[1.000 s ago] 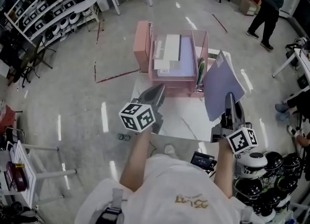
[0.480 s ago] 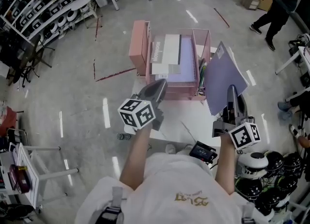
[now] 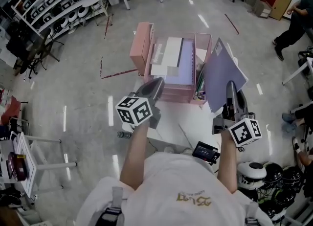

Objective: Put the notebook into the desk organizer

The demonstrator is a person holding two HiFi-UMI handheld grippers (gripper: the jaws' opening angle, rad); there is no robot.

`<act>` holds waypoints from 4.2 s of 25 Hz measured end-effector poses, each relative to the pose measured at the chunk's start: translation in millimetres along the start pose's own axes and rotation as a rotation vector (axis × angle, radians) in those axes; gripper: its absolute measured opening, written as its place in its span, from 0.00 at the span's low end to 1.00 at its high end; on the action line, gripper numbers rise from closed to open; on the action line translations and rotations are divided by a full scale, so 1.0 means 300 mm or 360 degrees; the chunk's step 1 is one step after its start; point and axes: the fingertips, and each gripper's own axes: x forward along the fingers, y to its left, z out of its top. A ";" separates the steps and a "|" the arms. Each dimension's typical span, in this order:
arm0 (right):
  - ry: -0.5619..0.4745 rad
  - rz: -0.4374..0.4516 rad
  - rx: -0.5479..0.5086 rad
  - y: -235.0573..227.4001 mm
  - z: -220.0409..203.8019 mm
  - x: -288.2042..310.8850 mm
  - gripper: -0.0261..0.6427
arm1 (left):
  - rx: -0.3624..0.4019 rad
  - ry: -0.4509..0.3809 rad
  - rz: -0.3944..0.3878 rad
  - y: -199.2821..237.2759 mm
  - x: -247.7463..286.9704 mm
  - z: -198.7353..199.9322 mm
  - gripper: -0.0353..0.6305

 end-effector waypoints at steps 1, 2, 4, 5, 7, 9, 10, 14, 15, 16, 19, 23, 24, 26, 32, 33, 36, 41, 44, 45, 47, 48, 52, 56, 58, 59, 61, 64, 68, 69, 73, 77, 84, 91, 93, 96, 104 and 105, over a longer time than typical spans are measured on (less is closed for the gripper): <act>0.0007 0.0008 -0.0005 -0.003 0.008 0.002 0.10 | -0.0001 0.0006 0.0004 -0.008 0.002 -0.002 0.08; 0.0019 0.0012 -0.0015 -0.008 0.014 0.004 0.11 | 0.0001 0.0010 0.0009 -0.016 0.004 -0.004 0.08; 0.0047 0.0021 -0.0033 -0.019 0.015 0.013 0.10 | 0.0015 0.0014 0.0028 -0.025 0.009 -0.010 0.08; 0.0057 0.0032 -0.0036 -0.023 0.013 0.021 0.10 | 0.0023 0.0014 0.0041 -0.026 0.008 -0.013 0.08; 0.0052 0.0056 -0.0019 -0.029 0.011 0.041 0.10 | 0.0039 0.0007 0.0066 -0.024 0.004 -0.013 0.08; 0.0044 0.0074 -0.0004 -0.032 0.007 0.059 0.10 | 0.0057 -0.0004 0.0088 -0.015 0.000 -0.006 0.08; 0.0046 0.0077 -0.0006 -0.032 0.002 0.067 0.10 | 0.0068 -0.0006 0.0095 -0.008 0.000 -0.003 0.08; 0.0038 0.0058 -0.0039 -0.029 -0.014 0.103 0.10 | 0.0112 0.0019 0.0061 0.021 0.025 0.007 0.08; 0.0031 0.0047 -0.0049 -0.025 -0.021 0.116 0.10 | 0.0121 0.0025 0.0051 0.034 0.031 0.012 0.08; 0.0026 0.0036 -0.0059 -0.017 -0.030 0.128 0.10 | 0.0127 0.0030 0.0042 0.049 0.035 0.020 0.08; 0.0028 0.0009 -0.0109 0.011 -0.057 0.153 0.10 | 0.0114 0.0048 -0.0006 0.085 0.043 0.030 0.08; 0.0006 -0.0030 -0.0142 0.035 -0.070 0.187 0.10 | 0.0106 0.0078 -0.0063 0.117 0.051 0.036 0.08; 0.0000 -0.0033 -0.0155 0.044 -0.071 0.199 0.10 | 0.0104 0.0077 -0.0072 0.126 0.048 0.044 0.08; -0.0006 -0.0041 -0.0192 0.063 -0.076 0.219 0.10 | 0.0097 0.0073 -0.0085 0.148 0.039 0.057 0.08; -0.0055 -0.0055 -0.0278 0.098 -0.062 0.274 0.10 | 0.0076 0.0072 -0.0111 0.202 0.022 0.079 0.08; -0.0065 -0.0057 -0.0290 0.102 -0.056 0.282 0.10 | 0.0070 0.0070 -0.0118 0.206 0.020 0.083 0.08; -0.0093 -0.0066 -0.0322 0.113 -0.045 0.305 0.10 | 0.0056 0.0067 -0.0133 0.220 0.018 0.091 0.08; -0.0144 -0.0080 -0.0402 0.138 -0.030 0.332 0.10 | 0.0051 0.0065 -0.0143 0.242 0.015 0.102 0.08; -0.0181 -0.0069 -0.0427 0.157 -0.022 0.342 0.10 | 0.0050 0.0061 -0.0143 0.256 0.012 0.109 0.08; -0.0192 -0.0067 -0.0430 0.161 -0.020 0.345 0.10 | 0.0050 0.0061 -0.0142 0.259 0.012 0.111 0.08; -0.0208 -0.0066 -0.0440 0.163 -0.017 0.350 0.10 | 0.0048 0.0060 -0.0144 0.262 0.012 0.113 0.08; -0.0213 -0.0063 -0.0444 0.165 -0.017 0.352 0.10 | 0.0045 0.0059 -0.0146 0.263 0.012 0.113 0.08; -0.0204 -0.0052 -0.0467 0.165 -0.035 0.360 0.10 | 0.0056 0.0063 -0.0138 0.265 0.010 0.109 0.08; -0.0174 -0.0055 -0.0488 0.138 -0.070 0.370 0.10 | 0.0070 0.0081 -0.0135 0.265 0.023 0.094 0.08; -0.0154 -0.0067 -0.0511 0.128 -0.091 0.382 0.10 | 0.0067 0.0085 -0.0134 0.270 0.028 0.095 0.08; -0.0141 -0.0078 -0.0532 0.125 -0.103 0.388 0.10 | 0.0066 0.0084 -0.0133 0.274 0.028 0.098 0.08; -0.0113 -0.0100 -0.0581 0.121 -0.125 0.397 0.10 | 0.0062 0.0079 -0.0130 0.283 0.026 0.108 0.08; -0.0078 -0.0107 -0.0669 0.117 -0.149 0.409 0.10 | 0.0059 0.0073 -0.0125 0.289 0.030 0.117 0.08; -0.0036 -0.0079 -0.0841 0.142 -0.200 0.430 0.10 | 0.0047 0.0082 -0.0125 0.309 0.028 0.113 0.08; -0.0022 -0.0069 -0.0892 0.154 -0.214 0.437 0.10 | 0.0045 0.0085 -0.0125 0.315 0.028 0.112 0.08; 0.0037 0.0027 -0.1100 0.211 -0.284 0.466 0.10 | 0.0039 0.0090 -0.0127 0.333 0.035 0.105 0.08; 0.0117 0.0122 -0.1226 0.266 -0.360 0.485 0.10 | 0.0032 0.0097 -0.0136 0.339 0.039 0.100 0.08; 0.0267 0.0161 -0.1242 0.275 -0.476 0.487 0.10 | 0.0022 0.0097 -0.0123 0.354 0.038 0.093 0.08; 0.0455 0.0228 -0.1408 0.291 -0.604 0.498 0.11 | 0.0014 0.0094 -0.0121 0.366 0.034 0.087 0.08; 0.0502 0.0240 -0.1454 0.294 -0.634 0.500 0.11 | 0.0001 0.0098 -0.0121 0.371 0.028 0.080 0.08; 0.0573 0.0229 -0.1516 0.280 -0.676 0.505 0.11 | -0.0007 0.0103 -0.0121 0.377 0.024 0.074 0.08; 0.0855 0.0285 -0.1571 0.271 -0.812 0.508 0.13 | -0.0031 0.0105 -0.0138 0.396 0.016 0.076 0.08; 0.0936 0.0315 -0.1552 0.269 -0.842 0.502 0.16 | -0.0036 0.0108 -0.0144 0.396 0.017 0.072 0.08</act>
